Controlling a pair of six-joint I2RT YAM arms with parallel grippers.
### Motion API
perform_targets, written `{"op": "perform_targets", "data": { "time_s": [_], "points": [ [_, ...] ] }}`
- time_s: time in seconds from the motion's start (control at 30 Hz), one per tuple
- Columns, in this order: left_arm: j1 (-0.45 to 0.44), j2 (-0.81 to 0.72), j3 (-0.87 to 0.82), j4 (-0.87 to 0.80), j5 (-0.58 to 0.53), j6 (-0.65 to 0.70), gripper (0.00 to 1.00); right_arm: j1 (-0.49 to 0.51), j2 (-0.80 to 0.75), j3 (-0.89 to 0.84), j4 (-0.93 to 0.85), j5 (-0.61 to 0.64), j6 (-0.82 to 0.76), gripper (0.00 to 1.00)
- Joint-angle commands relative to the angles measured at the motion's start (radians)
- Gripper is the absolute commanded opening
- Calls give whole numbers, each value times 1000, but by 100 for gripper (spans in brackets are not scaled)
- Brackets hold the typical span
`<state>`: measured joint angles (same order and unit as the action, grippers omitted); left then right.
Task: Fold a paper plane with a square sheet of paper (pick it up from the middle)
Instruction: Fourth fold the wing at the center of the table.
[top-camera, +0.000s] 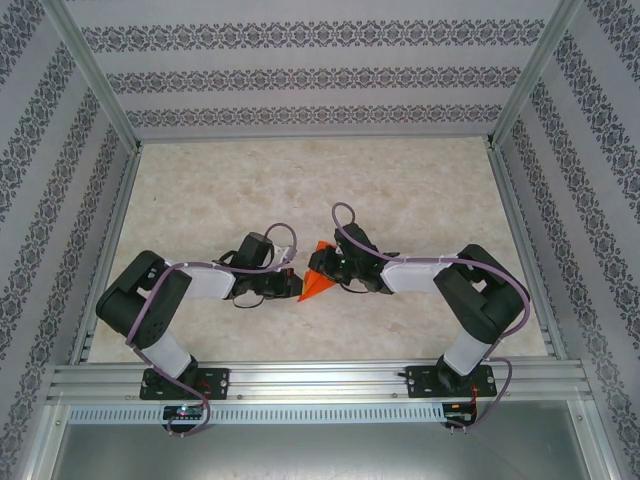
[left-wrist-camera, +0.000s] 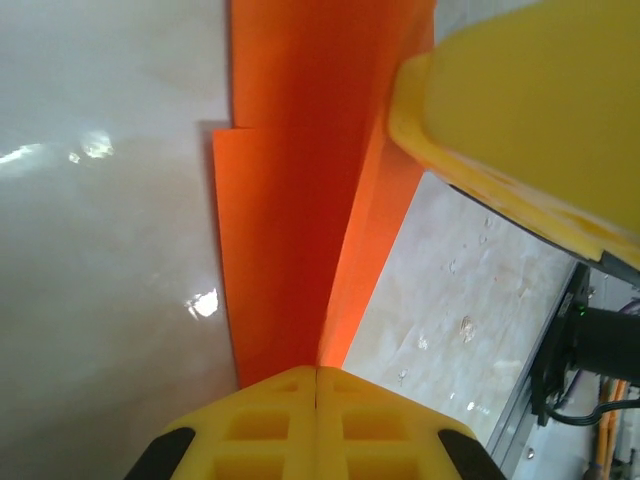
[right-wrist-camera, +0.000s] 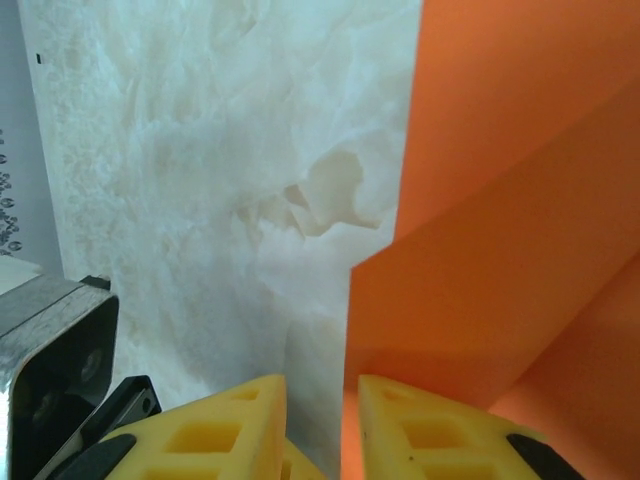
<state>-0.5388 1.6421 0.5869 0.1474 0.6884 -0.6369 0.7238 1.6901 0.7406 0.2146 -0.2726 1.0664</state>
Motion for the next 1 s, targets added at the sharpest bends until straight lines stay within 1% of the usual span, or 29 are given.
{"op": "perform_targets", "data": {
  "time_s": [0.0, 0.27, 0.53, 0.83, 0.9, 0.97],
  "points": [
    [28, 15, -13, 71, 41, -33, 0, -7, 17, 32, 20, -21, -28, 27],
    [47, 31, -19, 56, 39, -31, 0, -13, 45, 59, 14, -22, -31, 27],
    [57, 61, 9, 17, 46, -17, 0, -24, 74, 68, 8, 20, -17, 26],
    [62, 62, 10, 25, 64, -28, 0, -37, 113, 88, 10, 8, -23, 26],
    [62, 59, 15, 17, 64, -26, 2, -40, 123, 89, 13, 14, -20, 26],
    [61, 49, 13, 7, 54, -20, 8, -43, 141, 90, 21, 9, -14, 26]
  ]
}}
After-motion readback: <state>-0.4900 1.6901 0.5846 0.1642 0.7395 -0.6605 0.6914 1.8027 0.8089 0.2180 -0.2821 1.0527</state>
